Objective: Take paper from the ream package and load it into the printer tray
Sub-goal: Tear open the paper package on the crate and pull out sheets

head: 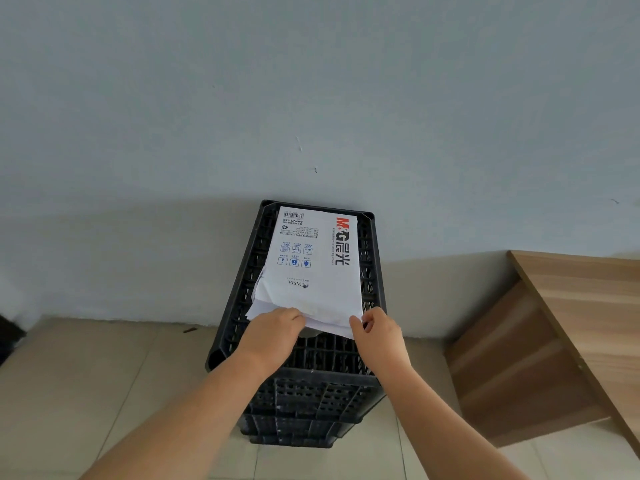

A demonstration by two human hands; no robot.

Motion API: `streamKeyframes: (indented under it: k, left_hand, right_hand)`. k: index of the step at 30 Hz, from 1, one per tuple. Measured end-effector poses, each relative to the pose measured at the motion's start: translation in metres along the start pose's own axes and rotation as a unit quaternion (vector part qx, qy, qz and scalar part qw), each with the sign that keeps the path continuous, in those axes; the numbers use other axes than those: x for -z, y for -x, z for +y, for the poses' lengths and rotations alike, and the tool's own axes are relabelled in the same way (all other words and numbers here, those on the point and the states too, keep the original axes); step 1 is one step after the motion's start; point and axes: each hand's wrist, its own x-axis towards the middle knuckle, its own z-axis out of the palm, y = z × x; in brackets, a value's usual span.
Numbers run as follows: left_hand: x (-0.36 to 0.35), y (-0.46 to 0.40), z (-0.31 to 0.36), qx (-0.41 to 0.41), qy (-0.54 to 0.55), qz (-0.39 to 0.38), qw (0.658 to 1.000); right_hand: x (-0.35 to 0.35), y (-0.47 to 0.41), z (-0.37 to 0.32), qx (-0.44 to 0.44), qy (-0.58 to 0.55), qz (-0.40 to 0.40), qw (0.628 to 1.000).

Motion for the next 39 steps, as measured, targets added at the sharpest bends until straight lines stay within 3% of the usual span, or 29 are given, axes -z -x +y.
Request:
streamKeyframes:
  k: [7,12,18,20,23,26,29,30,36,39]
  left_hand:
    - [0.006,0.012,-0.002,-0.024,0.054,0.037,0.998]
    - [0.019,0.025,0.004,-0.008,0.085,0.009,0.996]
    - [0.027,0.044,0.001,0.003,0.162,-0.027,0.986]
    - [0.029,0.051,-0.004,0.032,0.212,-0.034,0.976]
    - [0.03,0.056,-0.015,0.147,0.247,0.017,0.958]
    - [0.03,0.052,-0.026,0.292,0.312,-0.005,0.904]
    - [0.034,0.048,-0.026,0.369,0.503,-0.052,0.78]
    - [0.035,0.048,-0.025,0.378,0.535,-0.061,0.753]
    - [0.034,0.039,-0.03,0.408,0.623,-0.072,0.664]
    - [0.034,0.033,-0.028,0.409,0.61,-0.071,0.674]
  right_hand:
    - [-0.005,0.013,-0.007,-0.107,-0.135,-0.035,0.984]
    - [-0.01,0.015,-0.008,-0.223,-0.379,-0.049,0.897]
    - [-0.012,0.031,-0.007,-0.254,-0.451,-0.038,0.855]
    - [-0.013,0.037,-0.005,-0.264,-0.461,-0.03,0.847]
    - [-0.012,0.044,-0.003,-0.266,-0.469,-0.028,0.842]
    - [-0.01,0.051,-0.002,-0.257,-0.469,-0.032,0.844]
    - [-0.008,0.053,0.004,-0.251,-0.472,-0.051,0.844]
    - [-0.007,0.052,0.005,-0.246,-0.47,-0.062,0.846]
    - [0.002,0.035,0.012,-0.194,-0.401,-0.135,0.885]
    - [0.003,0.026,0.009,-0.162,-0.331,-0.134,0.92]
